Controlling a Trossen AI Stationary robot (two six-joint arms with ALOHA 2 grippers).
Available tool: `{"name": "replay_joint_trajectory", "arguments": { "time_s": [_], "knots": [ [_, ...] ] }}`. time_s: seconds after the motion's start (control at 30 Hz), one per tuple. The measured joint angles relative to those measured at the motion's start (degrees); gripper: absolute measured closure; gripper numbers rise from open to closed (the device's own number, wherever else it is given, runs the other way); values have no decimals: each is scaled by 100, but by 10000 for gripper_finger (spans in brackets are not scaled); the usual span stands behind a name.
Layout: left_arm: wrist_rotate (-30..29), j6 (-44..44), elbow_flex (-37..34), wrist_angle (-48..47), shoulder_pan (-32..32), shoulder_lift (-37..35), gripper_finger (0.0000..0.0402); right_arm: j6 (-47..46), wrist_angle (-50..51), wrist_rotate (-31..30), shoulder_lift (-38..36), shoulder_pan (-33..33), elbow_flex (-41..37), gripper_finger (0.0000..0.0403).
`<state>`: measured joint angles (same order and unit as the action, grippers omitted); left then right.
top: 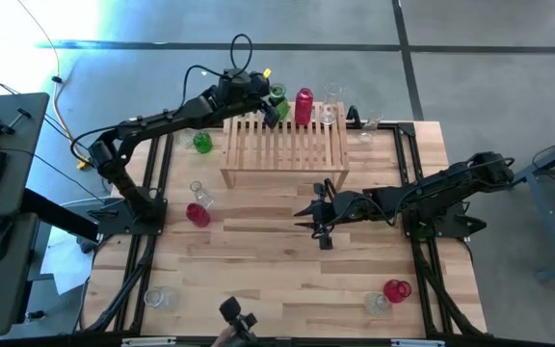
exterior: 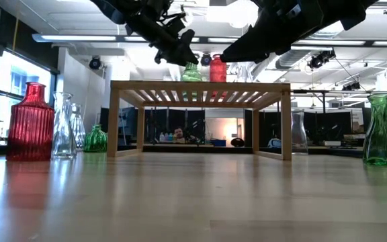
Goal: Sort vases onto shelf
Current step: Put the green vase on the shelf
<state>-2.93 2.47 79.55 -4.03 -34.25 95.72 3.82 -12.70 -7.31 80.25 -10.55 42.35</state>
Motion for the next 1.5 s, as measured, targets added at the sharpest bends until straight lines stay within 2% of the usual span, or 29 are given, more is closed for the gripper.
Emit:
{"name": "replay_joint_trajectory", "arguments": {
  "time_s": [0.1, 0.27, 0.6, 0.8, 1.0, 1.17, 1.33, 1.5],
  "knots": [
    [-24, -59, 0, -60, -1, -13, 247, -37, -1, 0, 0, 0, 0, 308],
    [-37, -71, -17, -158, -1, -12, 213, -37, -1, 0, 0, 0, 0, 308],
    [-20, -69, -22, -121, 21, -61, 206, -57, -1, 0, 0, 0, 0, 308],
    [47, 135, -22, -468, 87, -483, 204, -84, 1, 1, 0, 0, 0, 308],
    [31, 489, -22, -1458, 372, -1225, 207, -85, -1, 0, 0, 0, 0, 308],
    [-136, 715, -349, -1778, 829, -1938, 232, -83, -1, 0, 0, 2, 0, 308],
    [-272, 724, -912, -1205, 1052, -2338, 274, -48, -9, 0, 0, 1, 0, 308],
    [-201, 724, -1311, -823, 1038, -2365, 329, -38, -43, 0, 0, 0, 0, 308]
  ]
}}
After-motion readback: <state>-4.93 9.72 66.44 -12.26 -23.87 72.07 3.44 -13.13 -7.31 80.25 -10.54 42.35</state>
